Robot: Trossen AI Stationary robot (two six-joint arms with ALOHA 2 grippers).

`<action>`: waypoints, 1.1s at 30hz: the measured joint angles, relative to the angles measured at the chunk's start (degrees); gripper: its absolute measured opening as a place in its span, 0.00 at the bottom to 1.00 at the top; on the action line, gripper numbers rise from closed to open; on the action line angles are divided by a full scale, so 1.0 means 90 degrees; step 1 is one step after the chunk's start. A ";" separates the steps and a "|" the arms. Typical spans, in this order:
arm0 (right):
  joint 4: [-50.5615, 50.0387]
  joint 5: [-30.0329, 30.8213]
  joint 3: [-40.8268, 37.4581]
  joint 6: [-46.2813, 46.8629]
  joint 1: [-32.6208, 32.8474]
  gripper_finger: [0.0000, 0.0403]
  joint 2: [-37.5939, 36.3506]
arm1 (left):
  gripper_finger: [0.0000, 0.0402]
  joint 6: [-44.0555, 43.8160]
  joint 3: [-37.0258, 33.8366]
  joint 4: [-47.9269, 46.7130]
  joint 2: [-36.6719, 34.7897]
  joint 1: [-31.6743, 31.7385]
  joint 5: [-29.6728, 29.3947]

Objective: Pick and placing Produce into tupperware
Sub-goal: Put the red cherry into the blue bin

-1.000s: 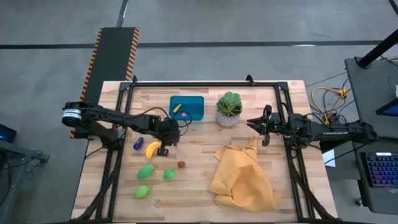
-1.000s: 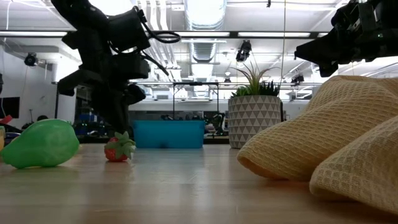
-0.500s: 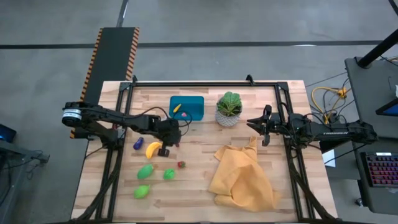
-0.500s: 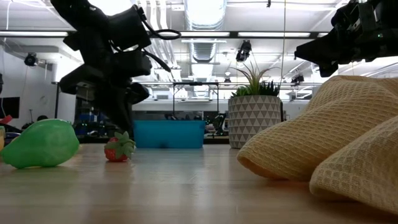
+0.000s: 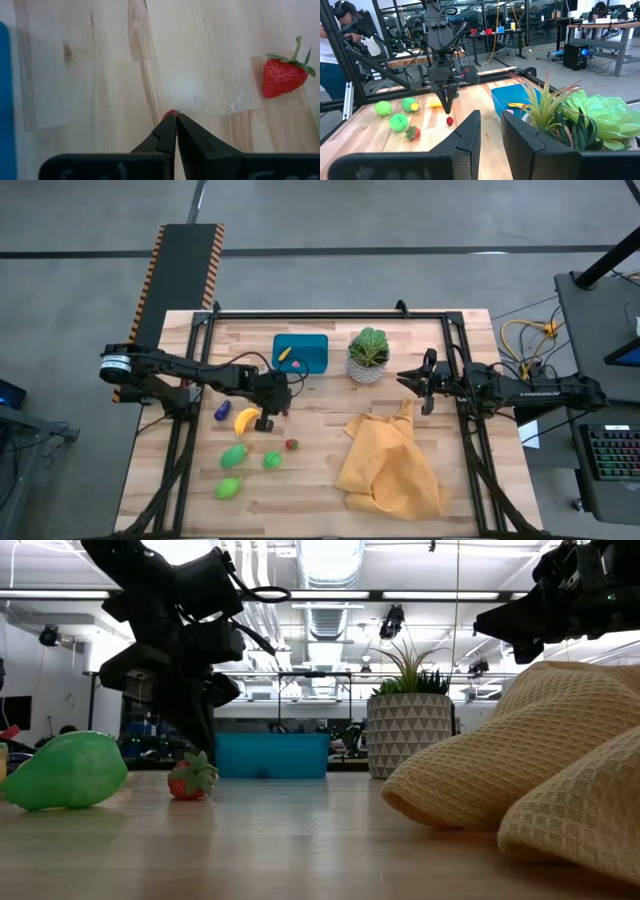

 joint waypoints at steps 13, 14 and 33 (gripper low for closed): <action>-0.0002 0.0000 0.0000 0.0000 -0.0002 0.17 0.0000 | 0.23 -0.0166 0.0000 0.0027 0.0001 0.0000 0.0000; -0.0004 0.0000 0.0000 0.0000 -0.0002 0.17 0.0001 | 0.24 -0.0166 0.0000 0.0007 0.0002 0.0000 0.0000; -0.0022 0.0000 0.0000 0.0097 -0.0001 0.17 0.0001 | 0.53 -0.0265 -0.0151 -0.0203 0.0167 0.0053 -0.0508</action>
